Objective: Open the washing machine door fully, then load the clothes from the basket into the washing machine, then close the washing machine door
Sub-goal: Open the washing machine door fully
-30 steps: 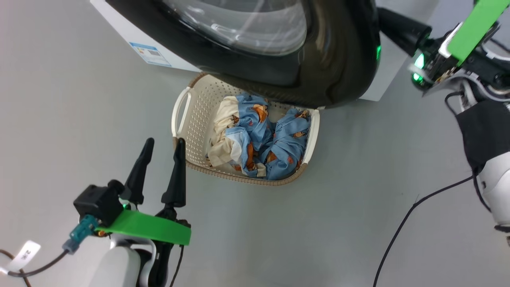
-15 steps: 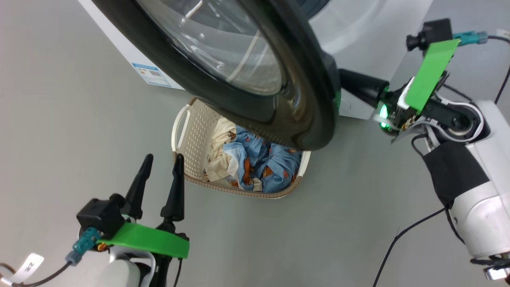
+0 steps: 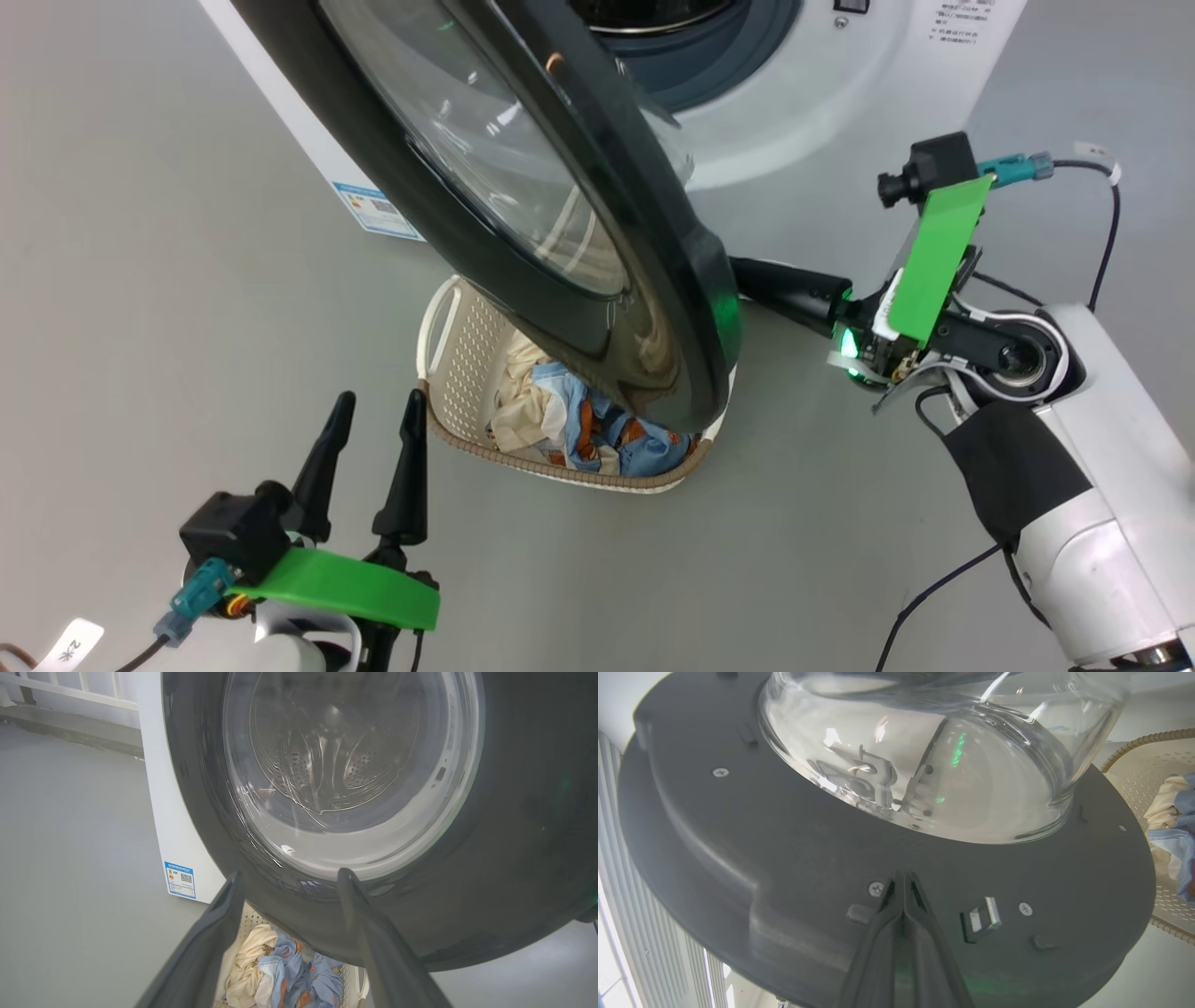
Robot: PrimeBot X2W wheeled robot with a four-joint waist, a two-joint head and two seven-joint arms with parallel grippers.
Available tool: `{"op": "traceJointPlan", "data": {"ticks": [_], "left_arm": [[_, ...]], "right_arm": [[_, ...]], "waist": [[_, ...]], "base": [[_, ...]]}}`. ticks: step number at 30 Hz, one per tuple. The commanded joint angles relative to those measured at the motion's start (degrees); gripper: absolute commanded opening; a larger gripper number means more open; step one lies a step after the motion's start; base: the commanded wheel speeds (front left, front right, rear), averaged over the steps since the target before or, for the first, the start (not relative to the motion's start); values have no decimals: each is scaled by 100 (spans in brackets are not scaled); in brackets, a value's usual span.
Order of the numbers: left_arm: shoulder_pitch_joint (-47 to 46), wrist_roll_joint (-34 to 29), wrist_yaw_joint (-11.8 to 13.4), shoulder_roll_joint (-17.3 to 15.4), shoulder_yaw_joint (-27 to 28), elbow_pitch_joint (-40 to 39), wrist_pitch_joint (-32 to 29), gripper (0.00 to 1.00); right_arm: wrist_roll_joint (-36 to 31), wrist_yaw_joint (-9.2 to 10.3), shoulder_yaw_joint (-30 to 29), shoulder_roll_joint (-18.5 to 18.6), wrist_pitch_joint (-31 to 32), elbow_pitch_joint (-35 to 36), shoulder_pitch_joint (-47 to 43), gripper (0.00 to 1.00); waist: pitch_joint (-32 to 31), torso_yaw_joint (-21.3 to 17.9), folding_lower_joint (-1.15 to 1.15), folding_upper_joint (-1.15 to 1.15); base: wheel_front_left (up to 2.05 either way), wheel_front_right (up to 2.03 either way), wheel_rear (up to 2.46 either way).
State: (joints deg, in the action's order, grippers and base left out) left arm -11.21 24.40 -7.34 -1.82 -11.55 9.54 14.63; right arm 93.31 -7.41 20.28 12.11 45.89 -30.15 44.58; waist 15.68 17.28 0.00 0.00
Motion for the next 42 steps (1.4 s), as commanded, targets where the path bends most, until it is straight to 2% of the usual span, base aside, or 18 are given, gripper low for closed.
{"op": "traceJointPlan", "data": {"ticks": [1,25,39,41,42], "left_arm": [[22,-95,-14,-106,224,-105,37,100],[334,-103,-14,-106,267,-85,37,100],[421,-229,-14,-106,339,-11,37,100],[434,-258,-14,-106,376,0,37,100],[444,-274,-14,-106,392,4,37,100]], "right_arm": [[-23,-8,83,-191,60,219,-144,0],[-79,-8,521,-664,424,664,-928,0],[-152,-8,289,-666,134,661,-1120,0],[-173,-8,240,-637,81,659,-1167,22],[-182,-8,214,-620,55,662,-1195,28]], "waist": [[-50,33,0,0],[-484,260,0,0],[-683,55,0,0],[-717,-11,0,0],[-739,-45,0,0]], "base": [[0,0,0],[0,0,0],[0,0,0],[0,0,0],[0,0,0]]}}
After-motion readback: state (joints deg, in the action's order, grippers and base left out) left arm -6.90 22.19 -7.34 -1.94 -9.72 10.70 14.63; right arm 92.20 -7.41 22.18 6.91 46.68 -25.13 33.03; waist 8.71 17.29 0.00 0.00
